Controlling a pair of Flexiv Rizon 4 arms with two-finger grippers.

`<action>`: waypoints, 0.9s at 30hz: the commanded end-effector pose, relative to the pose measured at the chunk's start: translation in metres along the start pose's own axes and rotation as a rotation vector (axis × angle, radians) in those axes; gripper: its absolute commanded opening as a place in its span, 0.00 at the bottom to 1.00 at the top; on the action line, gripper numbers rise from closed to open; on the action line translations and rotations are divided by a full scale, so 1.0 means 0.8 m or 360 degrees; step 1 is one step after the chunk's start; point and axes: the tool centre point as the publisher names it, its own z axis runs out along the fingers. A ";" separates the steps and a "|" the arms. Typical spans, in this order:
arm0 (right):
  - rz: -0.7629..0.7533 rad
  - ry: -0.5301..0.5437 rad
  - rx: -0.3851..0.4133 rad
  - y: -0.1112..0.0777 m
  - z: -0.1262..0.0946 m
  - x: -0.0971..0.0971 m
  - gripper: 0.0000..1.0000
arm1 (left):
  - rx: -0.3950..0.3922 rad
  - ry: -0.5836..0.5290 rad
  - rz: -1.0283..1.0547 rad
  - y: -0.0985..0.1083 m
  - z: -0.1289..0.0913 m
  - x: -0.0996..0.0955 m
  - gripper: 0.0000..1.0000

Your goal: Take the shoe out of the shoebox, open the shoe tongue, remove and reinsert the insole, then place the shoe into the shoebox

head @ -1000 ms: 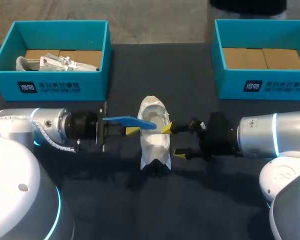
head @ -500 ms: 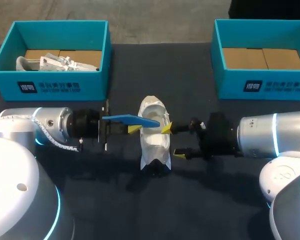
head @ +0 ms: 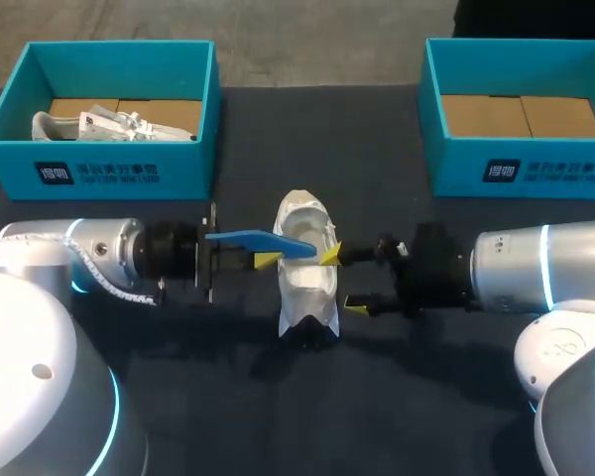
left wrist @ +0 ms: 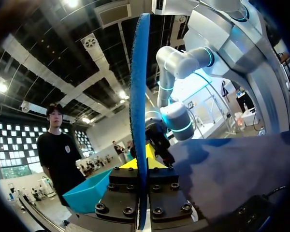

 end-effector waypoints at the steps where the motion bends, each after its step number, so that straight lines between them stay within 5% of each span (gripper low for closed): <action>1: 0.0002 -0.0014 -0.0007 -0.002 0.002 0.003 1.00 | 0.0007 -0.0003 -0.0008 0.005 0.003 0.002 0.00; 27: 0.0002 -0.0014 -0.0007 -0.002 0.002 0.003 1.00 | -0.0147 0.0038 -0.0006 0.034 0.022 0.001 0.00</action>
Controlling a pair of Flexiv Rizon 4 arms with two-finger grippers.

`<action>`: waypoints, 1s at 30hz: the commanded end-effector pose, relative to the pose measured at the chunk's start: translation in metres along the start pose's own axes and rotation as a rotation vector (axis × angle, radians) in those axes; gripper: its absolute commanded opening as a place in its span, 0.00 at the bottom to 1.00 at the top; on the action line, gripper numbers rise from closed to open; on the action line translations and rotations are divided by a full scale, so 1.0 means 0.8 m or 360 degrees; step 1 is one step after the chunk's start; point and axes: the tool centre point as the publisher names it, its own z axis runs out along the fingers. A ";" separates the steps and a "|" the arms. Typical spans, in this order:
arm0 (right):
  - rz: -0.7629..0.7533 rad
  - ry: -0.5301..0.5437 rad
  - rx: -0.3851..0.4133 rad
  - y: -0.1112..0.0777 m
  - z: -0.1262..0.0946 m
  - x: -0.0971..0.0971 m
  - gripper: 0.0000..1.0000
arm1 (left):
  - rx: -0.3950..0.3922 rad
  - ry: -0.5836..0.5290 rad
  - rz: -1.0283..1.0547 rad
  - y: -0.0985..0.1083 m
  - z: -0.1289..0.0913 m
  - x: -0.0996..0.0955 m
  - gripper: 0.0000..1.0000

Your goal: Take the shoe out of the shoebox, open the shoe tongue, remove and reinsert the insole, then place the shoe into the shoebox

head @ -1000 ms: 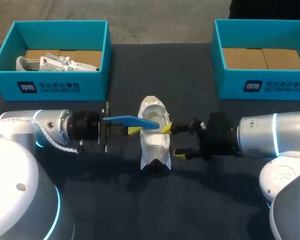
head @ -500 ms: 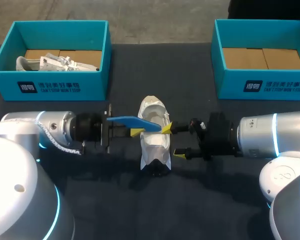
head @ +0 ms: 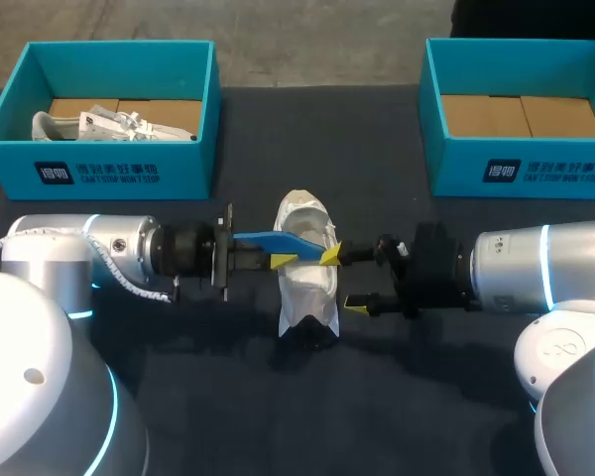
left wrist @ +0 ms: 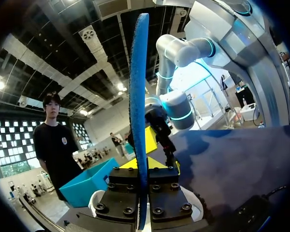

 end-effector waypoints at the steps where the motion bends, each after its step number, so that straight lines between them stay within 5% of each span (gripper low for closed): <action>1: 0.0002 -0.0014 -0.0007 -0.002 0.002 0.003 1.00 | -0.0020 0.0001 -0.0001 0.000 0.005 0.002 0.00; 30: 0.0002 -0.0014 -0.0007 -0.002 0.002 0.003 1.00 | -0.0182 -0.0026 -0.0004 0.039 0.004 0.009 0.00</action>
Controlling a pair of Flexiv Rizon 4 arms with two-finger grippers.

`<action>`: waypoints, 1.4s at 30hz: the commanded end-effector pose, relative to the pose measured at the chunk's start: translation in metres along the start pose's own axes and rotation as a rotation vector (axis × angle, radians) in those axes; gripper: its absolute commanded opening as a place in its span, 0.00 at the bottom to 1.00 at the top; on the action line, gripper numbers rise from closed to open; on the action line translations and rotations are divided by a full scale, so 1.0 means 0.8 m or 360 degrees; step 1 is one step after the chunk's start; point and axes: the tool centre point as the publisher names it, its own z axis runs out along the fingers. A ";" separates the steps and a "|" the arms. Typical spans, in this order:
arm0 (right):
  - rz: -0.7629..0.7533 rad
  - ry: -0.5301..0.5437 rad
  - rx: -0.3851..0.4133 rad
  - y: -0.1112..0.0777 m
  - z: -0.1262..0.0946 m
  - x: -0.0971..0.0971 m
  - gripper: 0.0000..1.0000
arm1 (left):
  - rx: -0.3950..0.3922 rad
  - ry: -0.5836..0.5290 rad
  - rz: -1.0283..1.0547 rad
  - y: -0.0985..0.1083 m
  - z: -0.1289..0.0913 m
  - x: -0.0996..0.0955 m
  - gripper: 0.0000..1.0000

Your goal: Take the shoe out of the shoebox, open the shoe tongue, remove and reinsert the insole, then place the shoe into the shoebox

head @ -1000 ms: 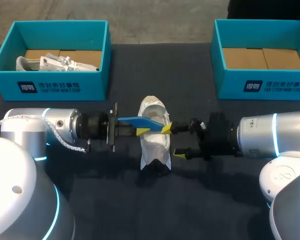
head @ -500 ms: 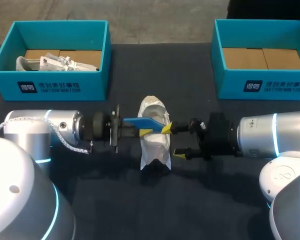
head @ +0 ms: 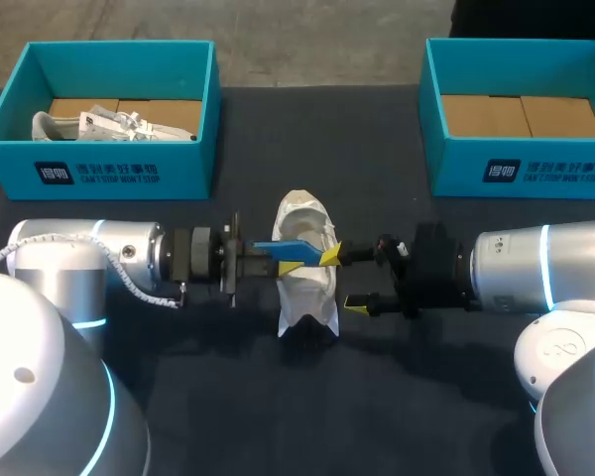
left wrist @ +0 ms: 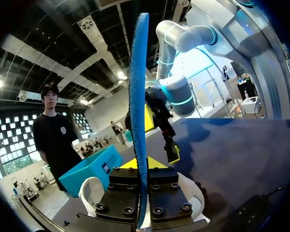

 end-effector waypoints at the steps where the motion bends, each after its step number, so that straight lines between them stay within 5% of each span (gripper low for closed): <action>1: 0.0002 -0.0014 -0.0007 -0.002 0.002 0.003 1.00 | -0.0004 -0.0016 0.0000 0.005 0.000 0.001 0.00; 25: 0.0002 -0.0014 -0.0007 -0.002 0.002 0.003 1.00 | -0.0047 -0.0009 -0.0063 0.041 0.013 -0.011 0.00; 26: 0.0002 -0.0014 -0.0007 -0.002 0.002 0.003 1.00 | -0.0047 -0.0009 -0.0064 0.041 0.012 -0.010 0.03; 28: 0.0002 -0.0014 -0.0007 -0.002 0.002 0.003 1.00 | -0.0037 -0.0010 -0.0070 0.037 0.011 -0.009 0.35; 42: 0.0002 -0.0014 -0.0007 -0.002 0.002 0.003 1.00 | 0.0009 -0.0020 -0.0018 0.006 0.001 0.001 0.29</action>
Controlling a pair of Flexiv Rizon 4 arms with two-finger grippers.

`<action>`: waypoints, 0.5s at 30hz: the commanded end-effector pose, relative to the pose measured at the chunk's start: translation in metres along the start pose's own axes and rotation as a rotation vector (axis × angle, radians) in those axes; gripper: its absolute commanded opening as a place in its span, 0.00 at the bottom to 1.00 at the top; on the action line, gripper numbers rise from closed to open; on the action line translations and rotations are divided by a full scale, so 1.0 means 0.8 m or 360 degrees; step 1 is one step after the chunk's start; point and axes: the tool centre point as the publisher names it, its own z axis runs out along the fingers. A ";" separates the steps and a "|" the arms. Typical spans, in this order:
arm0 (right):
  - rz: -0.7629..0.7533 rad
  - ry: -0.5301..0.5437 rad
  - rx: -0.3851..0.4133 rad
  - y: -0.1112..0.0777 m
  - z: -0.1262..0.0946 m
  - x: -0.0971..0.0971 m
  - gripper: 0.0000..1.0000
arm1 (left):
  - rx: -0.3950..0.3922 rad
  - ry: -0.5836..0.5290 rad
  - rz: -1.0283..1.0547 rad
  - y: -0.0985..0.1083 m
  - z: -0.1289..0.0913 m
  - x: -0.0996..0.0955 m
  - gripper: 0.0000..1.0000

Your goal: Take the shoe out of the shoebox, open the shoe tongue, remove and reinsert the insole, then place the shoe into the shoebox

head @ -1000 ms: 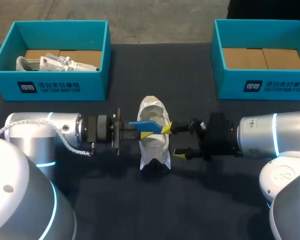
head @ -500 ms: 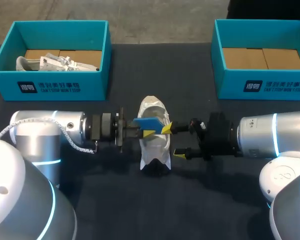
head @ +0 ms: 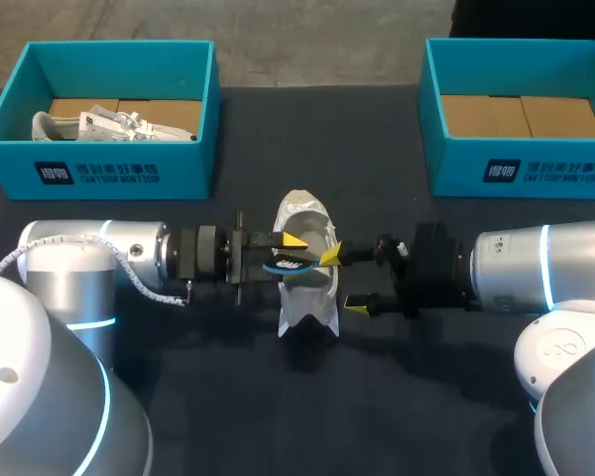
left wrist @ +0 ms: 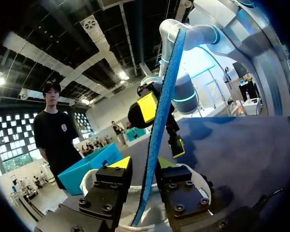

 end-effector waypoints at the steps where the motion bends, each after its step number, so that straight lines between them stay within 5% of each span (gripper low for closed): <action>1: 0.0002 -0.0014 -0.0007 -0.002 0.002 0.003 1.00 | -0.0006 -0.0008 0.0012 -0.012 -0.006 0.008 0.27; 5: 0.0002 -0.0014 -0.0007 -0.002 0.002 0.003 1.00 | -0.0003 0.0000 0.0031 -0.020 -0.008 0.014 0.23; 8: 0.0002 -0.0014 -0.0007 -0.002 0.002 0.003 1.00 | -0.0006 0.0003 0.0042 -0.022 -0.009 0.016 0.02; 15: 0.0002 -0.0014 -0.0007 -0.002 0.002 0.003 1.00 | -0.0064 0.0048 0.0057 -0.011 -0.006 0.016 0.00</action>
